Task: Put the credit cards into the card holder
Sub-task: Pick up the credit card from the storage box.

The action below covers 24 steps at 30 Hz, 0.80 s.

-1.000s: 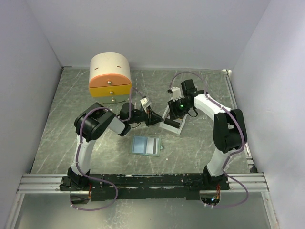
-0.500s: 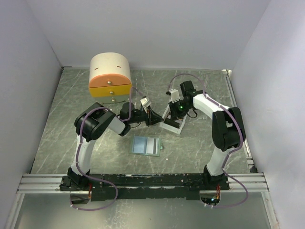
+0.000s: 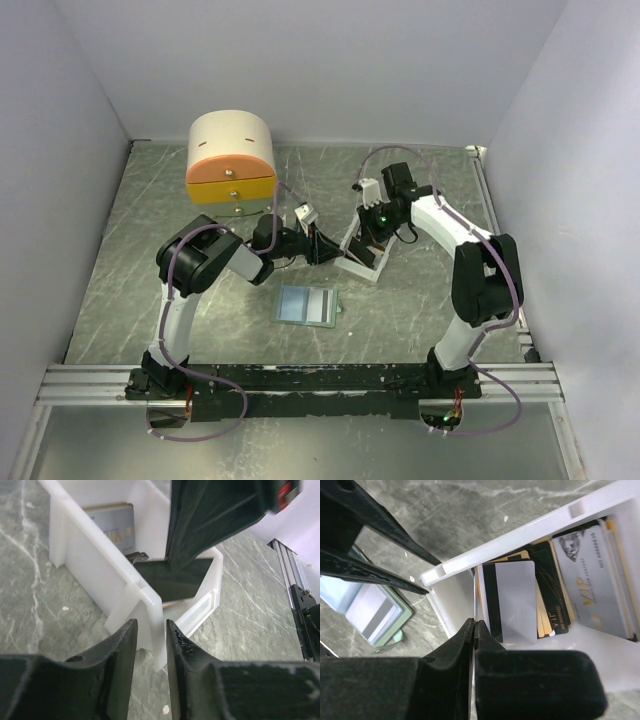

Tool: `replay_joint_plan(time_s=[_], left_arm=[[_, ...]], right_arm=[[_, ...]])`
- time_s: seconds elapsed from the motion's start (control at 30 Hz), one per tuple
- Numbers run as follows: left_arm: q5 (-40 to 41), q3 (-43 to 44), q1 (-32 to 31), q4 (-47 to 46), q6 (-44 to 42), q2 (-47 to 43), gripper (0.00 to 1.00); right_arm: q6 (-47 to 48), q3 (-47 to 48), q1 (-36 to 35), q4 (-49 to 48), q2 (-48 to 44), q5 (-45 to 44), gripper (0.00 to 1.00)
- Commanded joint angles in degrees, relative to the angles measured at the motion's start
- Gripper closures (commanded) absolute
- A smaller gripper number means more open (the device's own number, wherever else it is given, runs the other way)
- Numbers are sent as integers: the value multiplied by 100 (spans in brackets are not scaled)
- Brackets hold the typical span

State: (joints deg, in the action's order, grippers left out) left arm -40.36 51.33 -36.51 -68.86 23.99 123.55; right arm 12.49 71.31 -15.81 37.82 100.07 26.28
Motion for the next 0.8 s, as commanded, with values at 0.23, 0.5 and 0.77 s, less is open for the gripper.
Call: replay_joint_plan(time_s=[0.23, 0.5, 0.77], left_arm=[[928, 275, 36, 1666, -6, -1004, 48], [1597, 88, 40, 2422, 408, -1998, 43], [2102, 507, 70, 5408, 214, -3088, 43]], right_arm=[[-1151, 501, -64, 420, -818, -1117, 100], [-2272, 245, -181, 72, -1863, -1701, 100], [-3558, -374, -392, -657, -3011, -1190, 100]])
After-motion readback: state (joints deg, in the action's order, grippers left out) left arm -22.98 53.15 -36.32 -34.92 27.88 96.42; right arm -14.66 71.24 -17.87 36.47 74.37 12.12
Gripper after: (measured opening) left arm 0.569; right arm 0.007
